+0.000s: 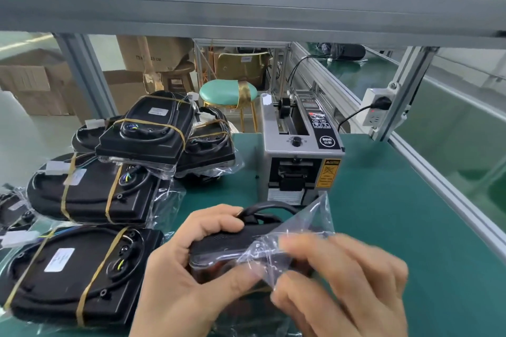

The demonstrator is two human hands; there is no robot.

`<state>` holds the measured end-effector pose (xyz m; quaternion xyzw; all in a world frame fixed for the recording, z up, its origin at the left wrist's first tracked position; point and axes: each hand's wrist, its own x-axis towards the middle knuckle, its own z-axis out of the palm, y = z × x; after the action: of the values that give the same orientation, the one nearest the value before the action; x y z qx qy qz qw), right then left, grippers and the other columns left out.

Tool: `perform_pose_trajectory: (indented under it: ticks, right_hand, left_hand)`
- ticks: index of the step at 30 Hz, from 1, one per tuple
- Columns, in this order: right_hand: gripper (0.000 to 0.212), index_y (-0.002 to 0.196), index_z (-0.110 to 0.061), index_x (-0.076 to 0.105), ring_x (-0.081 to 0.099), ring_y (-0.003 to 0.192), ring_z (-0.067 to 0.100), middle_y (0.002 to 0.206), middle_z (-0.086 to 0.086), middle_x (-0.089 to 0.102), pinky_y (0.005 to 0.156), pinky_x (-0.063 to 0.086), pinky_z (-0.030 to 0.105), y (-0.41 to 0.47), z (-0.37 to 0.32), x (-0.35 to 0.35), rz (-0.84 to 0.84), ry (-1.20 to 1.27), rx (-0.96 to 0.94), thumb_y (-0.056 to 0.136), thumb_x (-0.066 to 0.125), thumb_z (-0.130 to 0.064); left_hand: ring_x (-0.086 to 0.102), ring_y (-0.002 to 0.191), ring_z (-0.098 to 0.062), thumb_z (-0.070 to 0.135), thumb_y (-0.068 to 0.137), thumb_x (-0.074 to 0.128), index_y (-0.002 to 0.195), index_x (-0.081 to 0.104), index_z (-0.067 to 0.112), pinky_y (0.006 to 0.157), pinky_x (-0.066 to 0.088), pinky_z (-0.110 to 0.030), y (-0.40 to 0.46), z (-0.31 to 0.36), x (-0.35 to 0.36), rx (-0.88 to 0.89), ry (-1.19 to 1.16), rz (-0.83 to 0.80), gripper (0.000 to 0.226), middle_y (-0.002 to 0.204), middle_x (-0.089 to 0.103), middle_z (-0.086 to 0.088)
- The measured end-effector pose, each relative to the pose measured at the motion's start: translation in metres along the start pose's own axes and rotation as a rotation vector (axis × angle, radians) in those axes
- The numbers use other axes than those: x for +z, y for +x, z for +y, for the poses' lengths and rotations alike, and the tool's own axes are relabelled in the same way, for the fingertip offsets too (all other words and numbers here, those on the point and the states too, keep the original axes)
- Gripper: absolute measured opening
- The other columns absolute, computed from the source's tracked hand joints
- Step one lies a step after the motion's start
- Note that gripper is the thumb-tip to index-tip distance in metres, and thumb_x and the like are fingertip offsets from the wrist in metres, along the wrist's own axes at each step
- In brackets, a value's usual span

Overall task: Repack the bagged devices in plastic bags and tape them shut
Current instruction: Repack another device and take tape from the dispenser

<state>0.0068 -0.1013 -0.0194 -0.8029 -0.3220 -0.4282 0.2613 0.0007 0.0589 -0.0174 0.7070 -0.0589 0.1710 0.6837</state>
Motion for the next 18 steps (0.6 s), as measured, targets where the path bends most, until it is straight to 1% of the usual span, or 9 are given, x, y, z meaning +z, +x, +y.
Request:
perform_pose_trajectory:
  ticks: [2,4,6,7,9,12,14,16,18]
  right_hand:
    - [0.012,0.082,-0.029,0.05,0.049,0.106,0.005,0.121,-0.01,0.056,0.09,0.033,0.017,0.032,0.006,-0.011,-0.287,0.028,0.048,0.079,0.06,-0.023]
    - [0.004,0.085,-0.024,0.058,0.053,0.09,0.003,0.103,-0.003,0.061,0.081,0.036,0.008,0.061,0.023,-0.016,-0.669,0.13,0.145,0.083,0.061,-0.023]
    - [0.023,0.099,-0.026,0.069,0.052,0.088,-0.001,0.099,-0.012,0.063,0.088,0.038,0.013,0.066,0.039,-0.024,-0.589,0.201,0.11,0.077,0.063,-0.032]
    - [0.025,0.101,-0.028,0.07,0.053,0.088,0.0,0.096,-0.015,0.063,0.089,0.041,0.015,0.068,0.04,-0.029,-0.558,0.233,0.115,0.077,0.064,-0.034]
    - [0.011,0.09,-0.025,0.073,0.054,0.081,0.003,0.085,-0.013,0.061,0.078,0.046,0.022,0.057,0.043,-0.037,-0.549,0.194,0.04,0.088,0.062,-0.026]
    - [0.037,0.076,-0.02,0.071,0.046,0.072,0.012,0.076,-0.004,0.058,0.069,0.037,0.024,0.041,0.032,-0.035,-0.36,0.037,-0.145,0.099,0.042,-0.021]
    - [0.033,0.066,-0.024,0.068,0.044,0.068,0.008,0.069,-0.009,0.056,0.067,0.038,0.02,0.013,0.02,-0.028,-0.273,0.014,-0.164,0.093,0.05,-0.02]
    - [0.026,0.059,-0.028,0.061,0.044,0.066,0.002,0.066,-0.016,0.052,0.068,0.037,0.013,-0.014,0.016,-0.018,-0.232,0.055,-0.088,0.081,0.057,-0.016]
    - [0.028,0.063,-0.029,0.065,0.046,0.068,0.003,0.069,-0.015,0.055,0.072,0.038,0.012,-0.02,0.021,-0.009,-0.268,-0.011,-0.125,0.085,0.054,-0.016]
  left_hand:
    - [0.069,0.092,-0.009,0.032,0.034,0.091,0.084,0.074,0.021,0.072,0.052,-0.014,-0.001,-0.002,-0.003,0.0,0.022,-0.007,0.053,0.107,0.07,0.005]
    - [0.068,0.093,-0.009,0.017,0.037,0.088,0.087,0.074,0.02,0.072,0.052,-0.014,-0.002,-0.005,-0.006,-0.002,0.016,-0.024,0.052,0.108,0.07,0.004]
    - [0.068,0.095,-0.01,0.015,0.037,0.088,0.088,0.074,0.018,0.072,0.053,-0.015,-0.002,-0.006,-0.007,0.006,0.002,-0.046,0.052,0.108,0.07,0.003]
    - [0.068,0.096,-0.01,0.019,0.038,0.087,0.087,0.075,0.019,0.072,0.053,-0.015,-0.002,-0.006,-0.006,0.016,0.005,-0.061,0.051,0.108,0.07,0.002]
    - [0.068,0.096,-0.01,0.028,0.04,0.084,0.083,0.075,0.022,0.073,0.052,-0.014,-0.001,-0.002,-0.003,0.039,0.016,-0.065,0.044,0.108,0.07,0.003]
    - [0.068,0.091,-0.005,0.034,0.043,0.08,0.081,0.074,0.025,0.072,0.05,-0.009,0.001,-0.004,-0.001,0.116,0.104,0.01,0.04,0.103,0.071,0.009]
    - [0.067,0.089,-0.001,0.037,0.044,0.079,0.078,0.075,0.022,0.071,0.048,-0.006,0.002,-0.003,-0.003,0.133,0.149,0.082,0.037,0.101,0.07,0.012]
    - [0.066,0.091,0.001,0.037,0.05,0.076,0.08,0.075,0.022,0.073,0.047,-0.003,0.002,-0.003,-0.003,0.197,0.241,0.087,0.033,0.103,0.069,0.013]
    - [0.065,0.093,0.001,0.037,0.053,0.074,0.086,0.074,0.025,0.075,0.046,-0.003,0.001,-0.004,-0.003,0.2,0.276,0.063,0.036,0.104,0.067,0.015]
